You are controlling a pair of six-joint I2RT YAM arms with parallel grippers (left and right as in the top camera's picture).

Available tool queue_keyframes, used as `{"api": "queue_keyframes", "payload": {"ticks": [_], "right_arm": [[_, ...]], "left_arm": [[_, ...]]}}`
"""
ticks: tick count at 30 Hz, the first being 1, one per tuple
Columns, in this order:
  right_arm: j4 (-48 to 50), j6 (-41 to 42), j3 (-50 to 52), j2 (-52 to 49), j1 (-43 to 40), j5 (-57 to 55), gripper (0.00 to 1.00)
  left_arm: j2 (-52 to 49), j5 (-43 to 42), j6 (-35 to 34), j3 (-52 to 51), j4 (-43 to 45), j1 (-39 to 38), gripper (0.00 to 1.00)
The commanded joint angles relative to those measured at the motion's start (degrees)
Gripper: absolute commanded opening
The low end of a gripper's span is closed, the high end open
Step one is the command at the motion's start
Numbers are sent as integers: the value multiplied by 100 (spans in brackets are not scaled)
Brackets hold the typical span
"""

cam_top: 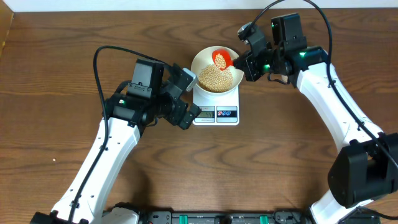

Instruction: Scoop item into bowl and weigh 50g on scale

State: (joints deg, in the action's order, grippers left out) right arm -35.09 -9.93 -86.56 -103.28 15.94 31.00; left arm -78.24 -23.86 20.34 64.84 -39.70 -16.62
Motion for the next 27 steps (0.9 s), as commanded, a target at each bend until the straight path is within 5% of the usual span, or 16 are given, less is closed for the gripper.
{"api": "queue_keyframes", "payload": {"ticks": [1,27], "right_arm": [[13,2,-114,129,0,-11,1],[17,-619,-114,129,35,-415,1]], "left_arm": [[0,-9,-33,11,-15,4,99],[0,-11,-33,11,-15,4,99]]}}
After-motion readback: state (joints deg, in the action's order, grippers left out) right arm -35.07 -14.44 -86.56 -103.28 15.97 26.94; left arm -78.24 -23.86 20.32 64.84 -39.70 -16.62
